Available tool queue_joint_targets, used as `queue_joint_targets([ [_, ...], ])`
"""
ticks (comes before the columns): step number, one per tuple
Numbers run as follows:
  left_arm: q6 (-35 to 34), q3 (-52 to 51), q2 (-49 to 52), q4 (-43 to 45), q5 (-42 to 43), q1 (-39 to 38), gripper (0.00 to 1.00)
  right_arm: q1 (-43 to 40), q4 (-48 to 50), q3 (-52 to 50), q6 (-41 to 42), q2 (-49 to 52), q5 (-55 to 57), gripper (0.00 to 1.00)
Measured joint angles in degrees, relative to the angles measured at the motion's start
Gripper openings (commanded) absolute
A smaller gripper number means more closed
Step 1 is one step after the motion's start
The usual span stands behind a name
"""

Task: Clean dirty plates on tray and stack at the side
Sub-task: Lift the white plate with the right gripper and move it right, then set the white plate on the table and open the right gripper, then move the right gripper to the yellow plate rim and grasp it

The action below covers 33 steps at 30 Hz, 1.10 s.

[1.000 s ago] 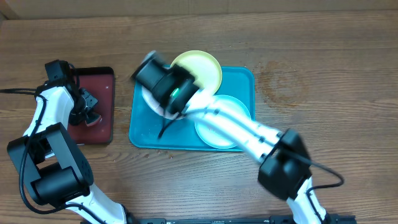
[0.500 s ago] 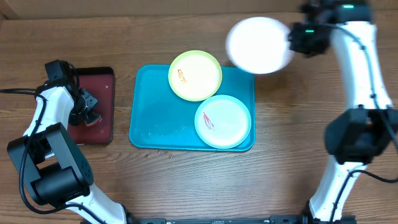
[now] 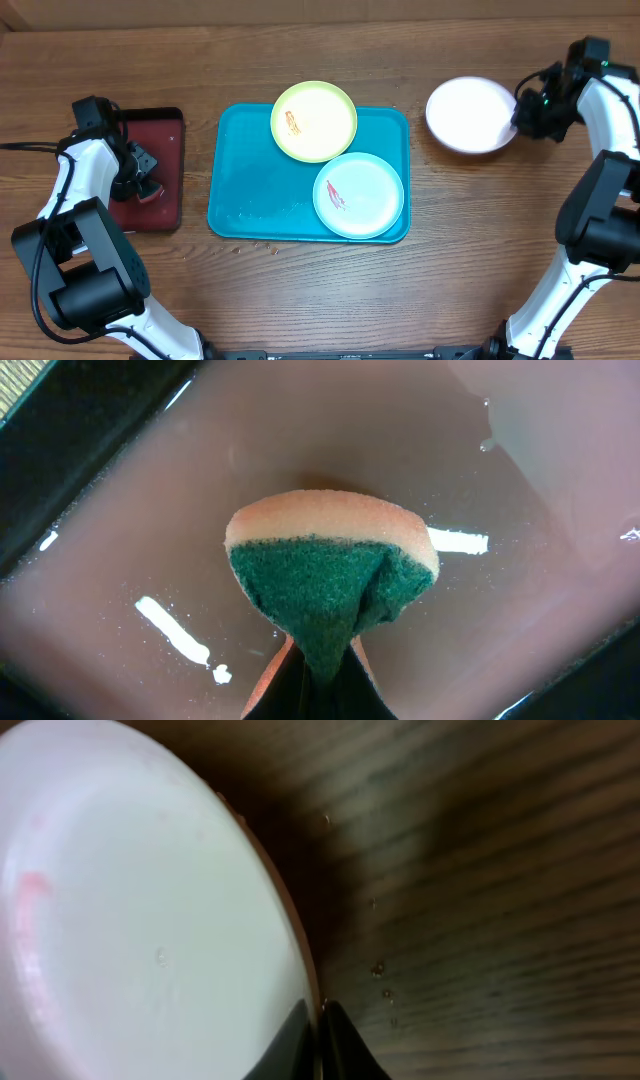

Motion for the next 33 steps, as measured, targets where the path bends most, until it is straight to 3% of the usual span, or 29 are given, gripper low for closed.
queue_joint_targets([
  [1, 0.0, 0.0, 0.0, 0.0, 0.0, 0.0, 0.04, 0.02, 0.13, -0.63, 0.0, 0.04, 0.09, 0.14],
  [6, 0.0, 0.0, 0.0, 0.46, 0.02, 0.0, 0.04, 0.0, -0.61, -1.07, 0.11, 0.11, -0.44, 0.51],
  [10, 0.0, 0.0, 0.0, 1.95, 0.42, 0.0, 0.04, 0.07, -6.49, 1.9, -0.22, 0.11, -4.11, 0.57],
  [17, 0.0, 0.0, 0.13, 7.45, 1.31, 0.0, 0.04, 3.48, -8.98, 13.22, -3.58, -0.63, -13.64, 0.92],
  [27, 0.0, 0.42, 6.03, 9.44, 2.32, 0.22, 0.06, 19.65, -3.76, 14.58, -4.46, -1.53, -10.14, 0.96],
  [33, 0.35, 0.92, 6.27, 8.74, 2.34, 0.22, 0.04, 25.29, 1.25, 14.58, -3.78, -1.53, -4.63, 0.96],
])
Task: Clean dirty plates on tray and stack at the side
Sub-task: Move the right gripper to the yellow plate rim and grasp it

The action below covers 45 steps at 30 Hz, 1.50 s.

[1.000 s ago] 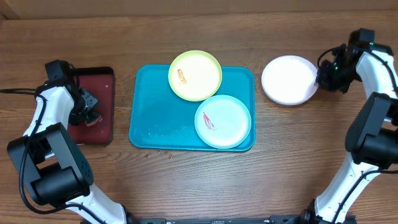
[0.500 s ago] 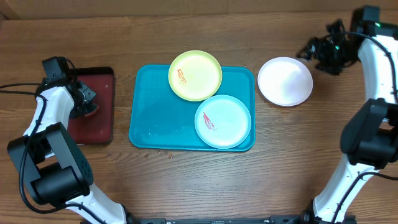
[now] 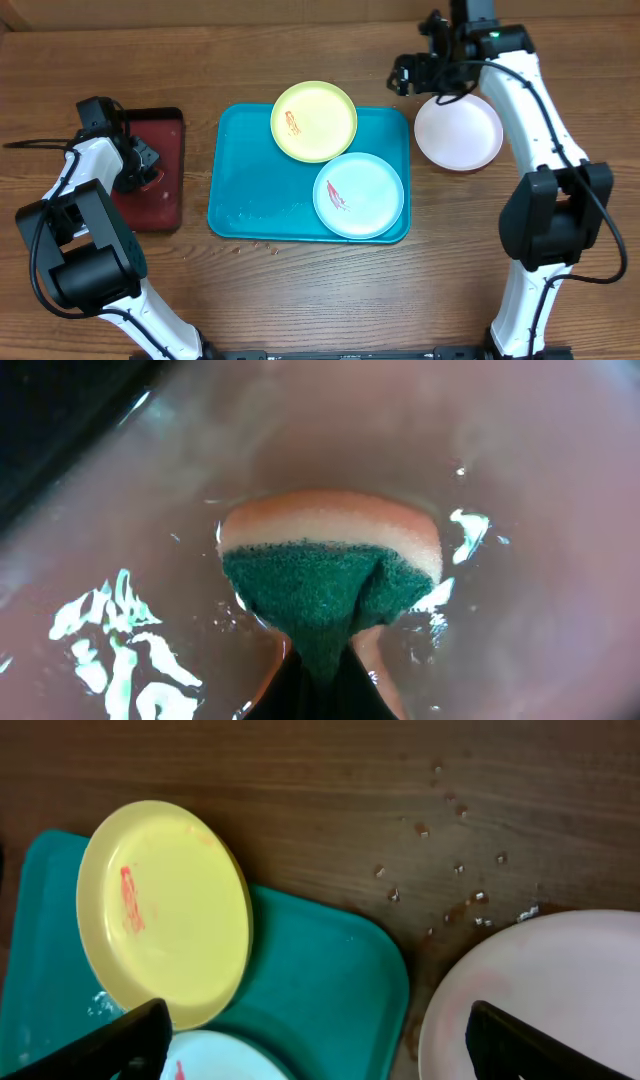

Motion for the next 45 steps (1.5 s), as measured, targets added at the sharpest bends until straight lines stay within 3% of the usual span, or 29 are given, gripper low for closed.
queue_joint_targets([
  [9, 0.15, 5.27, -1.27, -11.98, 1.73, 0.0, 0.04, 5.29, 8.55, -1.6, 0.92, 0.0, 3.34, 0.93],
  [17, 0.31, 8.44, -11.61, -15.56, 4.85, 0.0, 0.04, 10.45, 15.19, -6.43, 0.92, 1.2, 6.82, 0.9],
  [21, 0.31, 8.83, -13.2, -18.16, 5.81, 0.0, 0.04, 12.48, 17.66, -6.54, 0.59, 4.37, 7.82, 0.77],
  [27, 0.31, 8.83, -13.07, -19.41, 6.23, 0.0, 0.04, 14.12, 20.09, -6.99, 0.59, 9.49, 10.32, 0.72],
  [36, 0.31, 8.83, -13.09, -19.15, 6.25, 0.0, 0.04, 14.86, 19.76, -7.52, 0.07, 11.17, 13.03, 0.23],
  [45, 0.31, 8.83, -13.09, -19.15, 6.45, 0.0, 0.04, 19.69, 17.38, -7.56, 0.57, 11.17, 12.0, 0.22],
])
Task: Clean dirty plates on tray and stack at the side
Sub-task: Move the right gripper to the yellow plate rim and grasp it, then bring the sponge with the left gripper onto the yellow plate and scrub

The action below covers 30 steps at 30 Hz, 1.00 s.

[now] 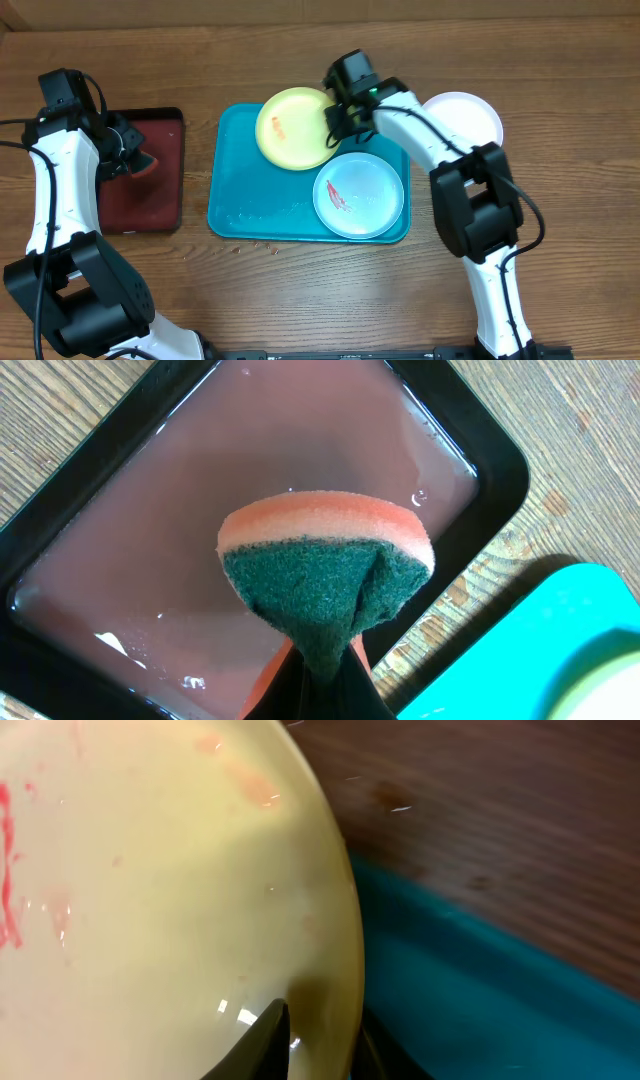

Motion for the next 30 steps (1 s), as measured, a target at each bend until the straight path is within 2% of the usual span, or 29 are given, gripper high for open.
queue_joint_targets([
  [4, 0.0, 0.0, 0.0, -0.02, 0.0, 0.0, 0.04, 4.9, -2.05, 0.04, 0.11, 0.0, -0.13, 0.22],
  [9, 0.0, 0.0, 0.0, -0.02, 0.0, 0.0, 0.04, 9.77, -5.66, 1.95, 0.94, 0.0, 1.86, 0.31],
  [20, 0.0, 0.0, 0.0, 0.37, 0.0, -0.02, 0.04, 7.54, 0.85, 4.35, -1.57, 0.0, 5.25, 0.43],
  [27, 0.02, 0.0, 0.0, 0.2, 0.0, -0.2, 0.04, 7.48, 4.76, 4.39, -3.58, 1.73, 4.55, 0.43],
  [30, 0.02, 0.0, 0.0, 0.2, 0.0, -0.5, 0.04, 7.48, 4.9, 4.39, -3.8, 3.69, 3.34, 0.39],
])
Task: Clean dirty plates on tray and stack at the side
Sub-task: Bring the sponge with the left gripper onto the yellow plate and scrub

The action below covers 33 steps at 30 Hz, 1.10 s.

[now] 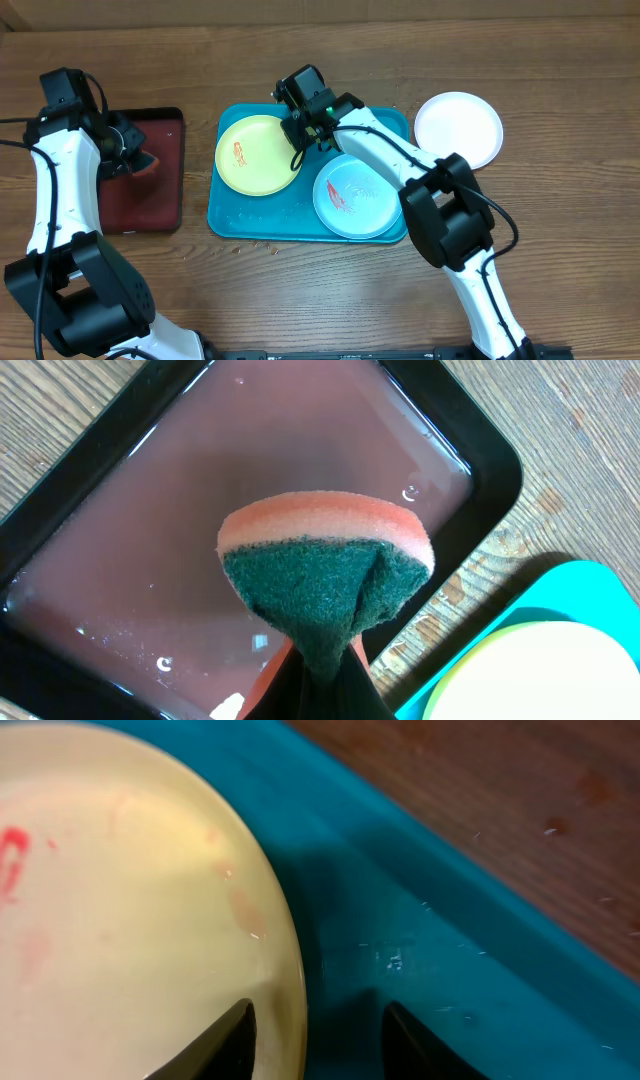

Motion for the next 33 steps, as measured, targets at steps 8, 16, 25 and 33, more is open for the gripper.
queue_joint_targets([
  [8, 0.96, 0.0, 0.02, -1.49, 0.26, -0.02, 0.04, 0.33, -0.92, 0.59, 1.36, 1.27, -1.86, 0.04],
  [16, 7.61, 0.0, 0.0, -1.77, 9.42, -3.56, 0.04, 0.39, -3.69, 1.4, 7.23, 1.27, -2.6, 0.04],
  [25, 7.48, 0.0, 0.59, 1.25, 12.61, -13.88, 0.04, 0.79, -6.8, 1.95, 12.39, 1.2, -3.65, 0.04],
  [33, 2.91, 0.0, 8.79, 8.09, 12.83, -22.18, 0.04, 0.79, -8.22, 2.16, 13.77, 1.2, -4.76, 0.04],
])
